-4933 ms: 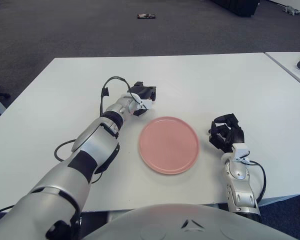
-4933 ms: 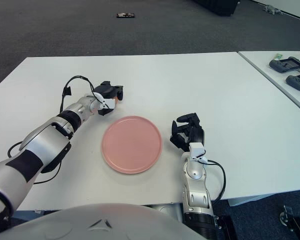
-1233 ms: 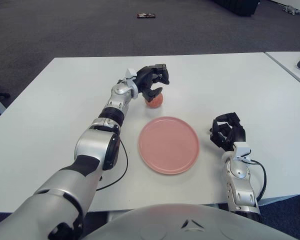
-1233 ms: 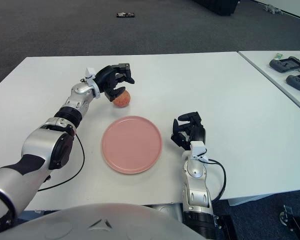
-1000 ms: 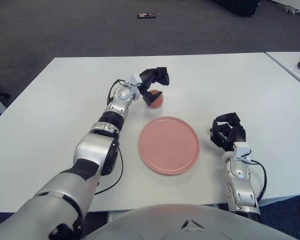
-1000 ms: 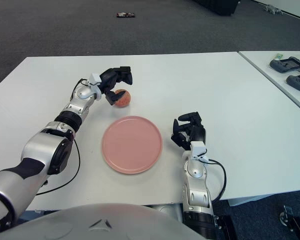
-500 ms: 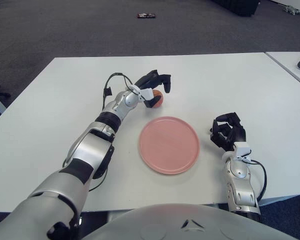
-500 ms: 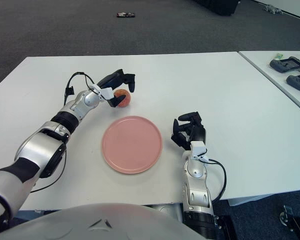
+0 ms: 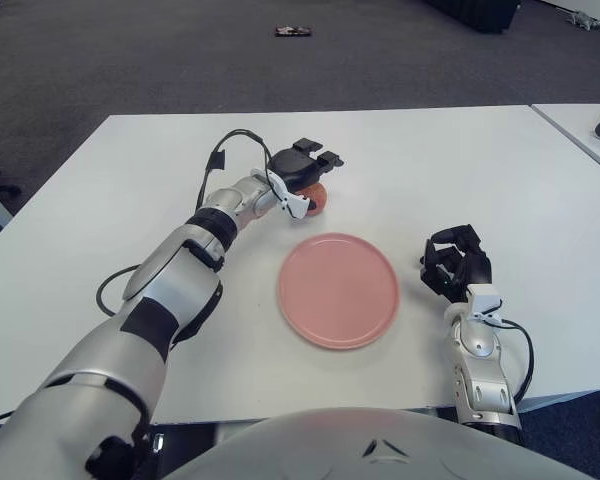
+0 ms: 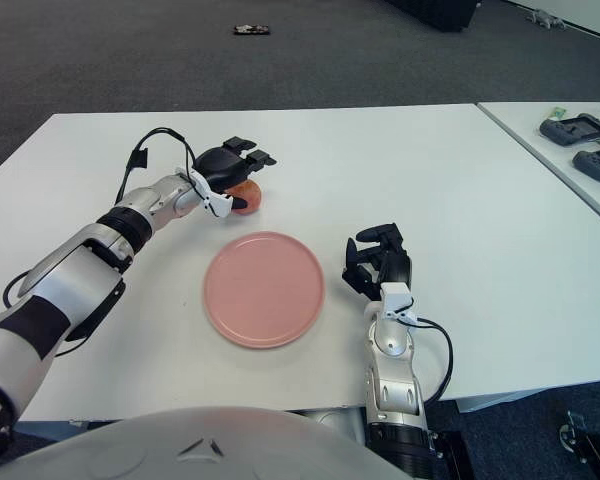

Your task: Put the apple into the plate.

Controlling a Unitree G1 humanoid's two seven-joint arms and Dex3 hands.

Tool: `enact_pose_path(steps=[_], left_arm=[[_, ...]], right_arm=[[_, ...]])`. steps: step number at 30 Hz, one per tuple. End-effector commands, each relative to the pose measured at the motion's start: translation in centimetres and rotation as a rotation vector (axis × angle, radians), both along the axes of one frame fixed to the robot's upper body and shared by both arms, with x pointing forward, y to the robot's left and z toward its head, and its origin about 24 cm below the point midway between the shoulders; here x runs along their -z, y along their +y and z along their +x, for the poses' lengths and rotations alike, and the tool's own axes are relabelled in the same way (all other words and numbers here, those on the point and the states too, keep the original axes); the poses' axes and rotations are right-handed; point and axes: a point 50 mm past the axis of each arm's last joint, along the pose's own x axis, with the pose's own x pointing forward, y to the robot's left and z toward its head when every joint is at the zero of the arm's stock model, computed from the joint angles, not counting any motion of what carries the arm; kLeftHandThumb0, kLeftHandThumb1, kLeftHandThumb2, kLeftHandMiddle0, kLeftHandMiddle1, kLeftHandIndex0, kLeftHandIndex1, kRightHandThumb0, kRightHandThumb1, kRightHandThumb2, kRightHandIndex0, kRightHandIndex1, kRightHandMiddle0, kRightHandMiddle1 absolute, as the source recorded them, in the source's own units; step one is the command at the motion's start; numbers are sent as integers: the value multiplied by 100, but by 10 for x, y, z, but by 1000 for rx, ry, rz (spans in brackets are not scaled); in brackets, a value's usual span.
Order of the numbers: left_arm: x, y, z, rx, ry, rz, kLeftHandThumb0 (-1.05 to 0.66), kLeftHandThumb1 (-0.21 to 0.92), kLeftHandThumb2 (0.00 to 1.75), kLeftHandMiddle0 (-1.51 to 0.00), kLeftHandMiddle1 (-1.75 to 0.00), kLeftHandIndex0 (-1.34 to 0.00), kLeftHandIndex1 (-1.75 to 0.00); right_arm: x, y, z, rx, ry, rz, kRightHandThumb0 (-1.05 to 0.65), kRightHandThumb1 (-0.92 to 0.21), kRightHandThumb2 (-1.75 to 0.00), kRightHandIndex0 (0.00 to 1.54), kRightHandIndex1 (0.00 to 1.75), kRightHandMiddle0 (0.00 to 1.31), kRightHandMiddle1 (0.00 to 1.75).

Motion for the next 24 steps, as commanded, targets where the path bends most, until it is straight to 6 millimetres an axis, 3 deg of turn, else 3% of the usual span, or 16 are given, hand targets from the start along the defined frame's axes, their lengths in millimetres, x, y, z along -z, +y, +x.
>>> enact_pose_path(steps=[1, 14, 24], left_arm=[[-3, -3, 3, 1, -22, 50, -104, 54, 75, 0, 0, 0, 0], [-1, -7, 5, 27, 23, 173, -105, 57, 70, 0, 0, 0, 0], [0, -10, 6, 24, 86, 247, -101, 51, 79, 0, 0, 0, 0]], right_arm=[[-2, 1, 2, -4, -14, -2, -39, -65, -91, 57, 155, 36, 175], [-3, 2, 1, 7, -6, -3, -39, -65, -91, 56, 154, 36, 175], [-3, 1, 0, 13, -11, -10, -39, -65, -91, 58, 154, 36, 175]])
